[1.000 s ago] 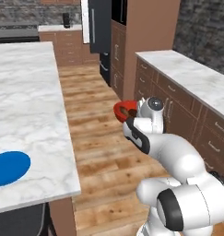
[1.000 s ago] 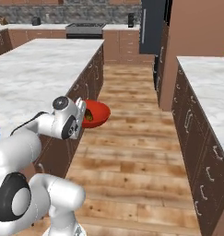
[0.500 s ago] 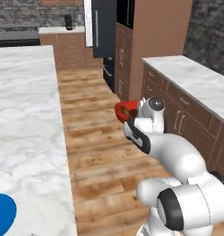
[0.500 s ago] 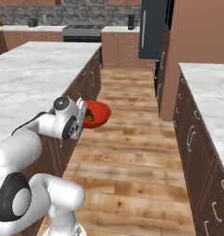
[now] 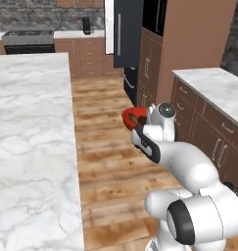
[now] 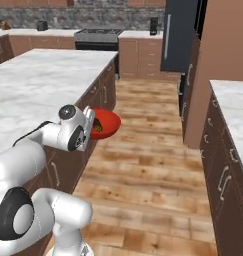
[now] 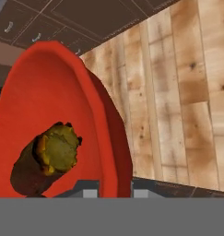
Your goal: Pick the chicken drumstick and sweet potato from their plates and place them in the bowl. Then put the bowl in the fridge.
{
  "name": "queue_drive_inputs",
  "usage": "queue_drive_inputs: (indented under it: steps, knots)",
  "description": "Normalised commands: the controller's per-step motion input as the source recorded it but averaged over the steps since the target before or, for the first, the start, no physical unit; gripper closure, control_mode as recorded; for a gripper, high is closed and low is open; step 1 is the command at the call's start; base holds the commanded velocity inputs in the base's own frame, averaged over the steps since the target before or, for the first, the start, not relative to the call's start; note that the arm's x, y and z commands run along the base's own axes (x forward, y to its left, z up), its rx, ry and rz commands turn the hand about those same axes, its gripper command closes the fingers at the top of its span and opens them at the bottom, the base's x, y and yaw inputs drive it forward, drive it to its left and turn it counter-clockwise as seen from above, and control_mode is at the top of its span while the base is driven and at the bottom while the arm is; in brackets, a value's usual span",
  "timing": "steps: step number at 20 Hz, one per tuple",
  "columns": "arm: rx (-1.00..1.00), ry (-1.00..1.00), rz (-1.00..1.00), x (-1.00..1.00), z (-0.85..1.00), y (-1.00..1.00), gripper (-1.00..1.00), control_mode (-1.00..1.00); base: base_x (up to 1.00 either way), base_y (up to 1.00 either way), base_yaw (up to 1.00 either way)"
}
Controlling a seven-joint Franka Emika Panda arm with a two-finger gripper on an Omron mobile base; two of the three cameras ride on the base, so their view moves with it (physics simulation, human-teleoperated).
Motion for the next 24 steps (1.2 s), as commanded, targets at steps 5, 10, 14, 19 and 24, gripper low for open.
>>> queue_drive_inputs:
  steps: [5, 10, 14, 19, 24]
  knots:
    - [0.0, 0.0, 0.0, 0.0, 0.0, 0.0, 1.0, 1.0, 0.94, 0.0, 0.11]
    - [0.0, 0.0, 0.0, 0.0, 0.0, 0.0, 1.0, 1.0, 0.94, 0.0, 0.05]
    - [0.0, 0.0, 0.0, 0.0, 0.0, 0.0, 1.0, 1.0, 0.94, 0.0, 0.04]
    - [0.0, 0.0, 0.0, 0.0, 0.0, 0.0, 1.0, 1.0, 0.94, 0.0, 0.04]
    - [0.0, 0.0, 0.0, 0.0, 0.0, 0.0, 1.0, 1.0, 0.94, 0.0, 0.03]
